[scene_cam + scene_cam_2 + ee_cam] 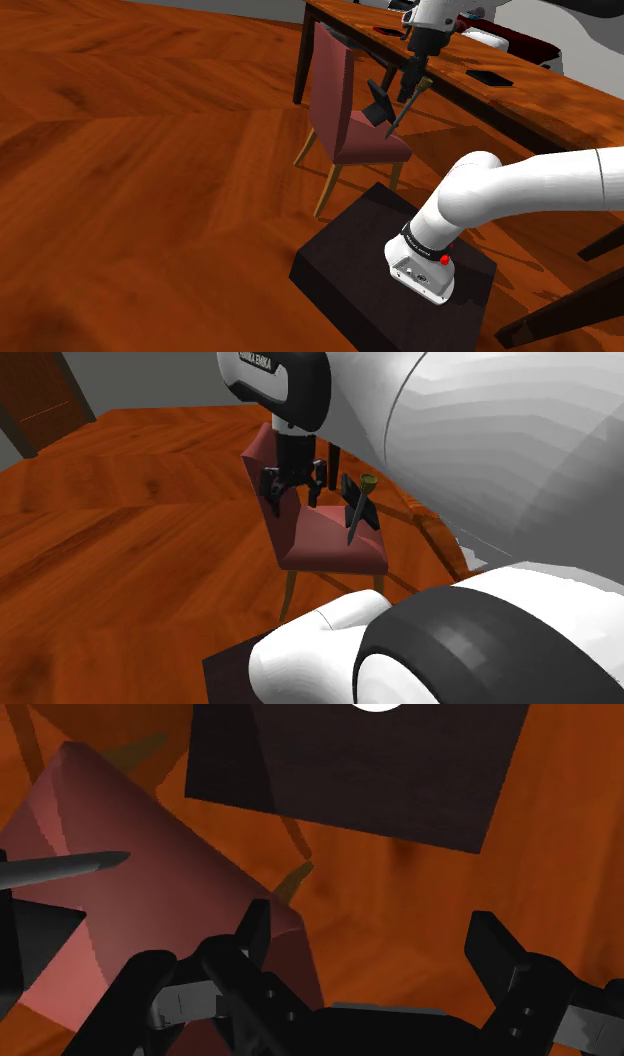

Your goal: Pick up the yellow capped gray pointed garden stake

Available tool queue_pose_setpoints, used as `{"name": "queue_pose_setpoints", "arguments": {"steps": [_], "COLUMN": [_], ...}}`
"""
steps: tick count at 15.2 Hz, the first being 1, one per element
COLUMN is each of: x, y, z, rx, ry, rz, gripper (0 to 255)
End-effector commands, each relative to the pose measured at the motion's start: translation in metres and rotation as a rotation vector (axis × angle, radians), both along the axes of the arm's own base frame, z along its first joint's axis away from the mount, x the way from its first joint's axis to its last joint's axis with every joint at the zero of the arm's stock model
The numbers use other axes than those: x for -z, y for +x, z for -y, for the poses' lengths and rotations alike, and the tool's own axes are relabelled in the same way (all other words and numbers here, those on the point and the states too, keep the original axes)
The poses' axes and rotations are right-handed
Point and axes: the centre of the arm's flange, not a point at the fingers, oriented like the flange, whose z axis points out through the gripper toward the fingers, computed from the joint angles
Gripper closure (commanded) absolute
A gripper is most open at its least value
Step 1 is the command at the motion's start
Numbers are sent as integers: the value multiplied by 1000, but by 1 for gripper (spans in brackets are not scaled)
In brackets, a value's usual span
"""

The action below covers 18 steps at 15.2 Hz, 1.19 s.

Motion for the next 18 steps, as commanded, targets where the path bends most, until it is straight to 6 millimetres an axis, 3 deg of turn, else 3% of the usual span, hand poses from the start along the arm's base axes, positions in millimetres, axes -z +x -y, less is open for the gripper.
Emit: {"name": "queue_pose_setpoints", "arguments": {"steps": [1,7,14,15,18], "x": [-4,-20,-37,-39,-23], "y": [-5,-8,10,14,14], "z": [26,102,189,199,199], "rx": [-86,-324,-602,-634,-634], "ry": [4,18,35,37,37], "rz": [26,103,193,203,203], "gripper": [0,0,0,0,0]}}
